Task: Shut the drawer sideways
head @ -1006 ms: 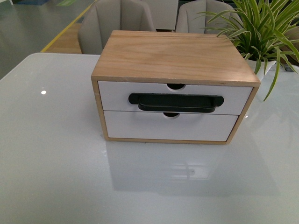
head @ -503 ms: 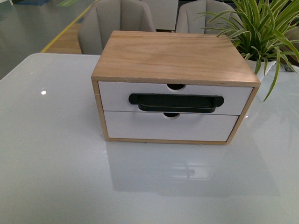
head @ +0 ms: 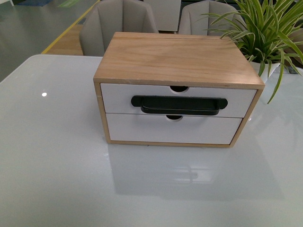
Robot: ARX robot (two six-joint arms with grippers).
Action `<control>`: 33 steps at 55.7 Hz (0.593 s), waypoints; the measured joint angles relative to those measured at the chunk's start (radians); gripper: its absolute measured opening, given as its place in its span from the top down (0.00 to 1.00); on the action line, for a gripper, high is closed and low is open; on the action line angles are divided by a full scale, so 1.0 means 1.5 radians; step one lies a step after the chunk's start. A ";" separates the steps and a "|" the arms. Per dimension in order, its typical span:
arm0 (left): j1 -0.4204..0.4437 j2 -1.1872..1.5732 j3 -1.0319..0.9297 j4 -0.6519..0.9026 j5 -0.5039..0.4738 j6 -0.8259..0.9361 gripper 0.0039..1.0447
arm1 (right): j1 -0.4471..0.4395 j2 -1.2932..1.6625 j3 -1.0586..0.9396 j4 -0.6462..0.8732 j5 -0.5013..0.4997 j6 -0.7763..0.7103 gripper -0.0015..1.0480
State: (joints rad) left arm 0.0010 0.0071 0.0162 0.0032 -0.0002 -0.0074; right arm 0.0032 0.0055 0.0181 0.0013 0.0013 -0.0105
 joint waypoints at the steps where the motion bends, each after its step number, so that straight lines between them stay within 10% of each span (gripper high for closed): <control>1: 0.000 0.000 0.000 0.000 0.000 0.000 0.99 | 0.000 0.000 0.000 0.000 0.000 0.000 0.98; 11: 0.000 -0.001 0.000 -0.001 0.000 0.000 0.96 | 0.000 0.000 0.000 0.000 0.000 -0.001 0.97; 33: 0.000 -0.001 0.000 -0.001 0.000 0.000 0.12 | 0.000 0.000 0.000 0.000 0.000 0.000 0.15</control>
State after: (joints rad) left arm 0.0010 0.0063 0.0162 0.0013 -0.0002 -0.0078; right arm 0.0032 0.0055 0.0181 0.0013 0.0017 -0.0109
